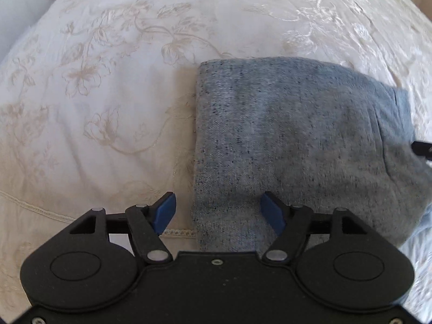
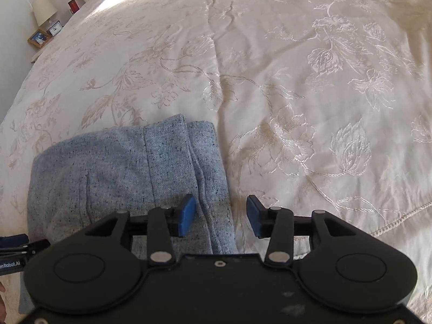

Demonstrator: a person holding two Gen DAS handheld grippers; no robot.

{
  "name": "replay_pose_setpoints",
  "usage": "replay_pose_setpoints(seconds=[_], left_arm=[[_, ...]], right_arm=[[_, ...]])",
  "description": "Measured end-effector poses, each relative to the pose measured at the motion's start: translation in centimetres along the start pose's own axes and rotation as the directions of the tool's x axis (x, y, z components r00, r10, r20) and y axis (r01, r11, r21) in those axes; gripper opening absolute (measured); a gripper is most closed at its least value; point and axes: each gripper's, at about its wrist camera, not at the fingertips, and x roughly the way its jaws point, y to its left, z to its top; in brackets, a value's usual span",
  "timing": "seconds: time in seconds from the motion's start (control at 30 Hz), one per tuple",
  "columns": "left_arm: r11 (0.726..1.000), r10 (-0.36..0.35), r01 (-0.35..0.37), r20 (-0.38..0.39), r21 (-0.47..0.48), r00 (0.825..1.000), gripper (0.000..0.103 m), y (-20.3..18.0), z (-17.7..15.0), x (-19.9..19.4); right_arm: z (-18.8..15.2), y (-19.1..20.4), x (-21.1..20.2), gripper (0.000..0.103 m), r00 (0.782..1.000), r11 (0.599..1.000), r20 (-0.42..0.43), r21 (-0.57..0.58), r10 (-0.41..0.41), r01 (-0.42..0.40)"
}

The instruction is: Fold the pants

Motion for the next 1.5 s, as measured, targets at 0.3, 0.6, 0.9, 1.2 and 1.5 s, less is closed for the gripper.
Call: replay_pose_setpoints(seconds=[0.3,0.6,0.9,1.2,1.5], left_arm=[[0.996,-0.083,0.083,0.007,-0.006,0.996,0.083,1.7,0.7,1.1],[0.986,-0.156,0.158,0.037,-0.060,0.987,0.063,1.7,1.4,1.4],[0.988,-0.129,0.137,0.109,-0.071,0.986,0.015,1.2,1.8,-3.4],[0.987,-0.042,0.067,0.170,-0.144,0.985,0.015,6.8,1.4,-9.7],[0.934,0.271,-0.236,0.101,-0.269,0.957,0.024,17.6,-0.4,-9.4]], right_arm=[[1.6,-1.4,3.4,0.053,0.986,0.982,-0.046,0.106,0.163,-0.157],[2.0,1.2,2.4,0.019,0.993,0.992,-0.049,-0.058,0.109,-0.112],[1.6,3.5,-2.4,0.013,0.997,0.991,0.055,-0.130,0.045,-0.038],[1.6,10.6,-7.5,0.013,0.988,0.968,0.088,-0.228,0.129,-0.106],[2.1,23.3,-5.4,0.017,0.974,0.939,0.054,-0.284,0.218,-0.195]])
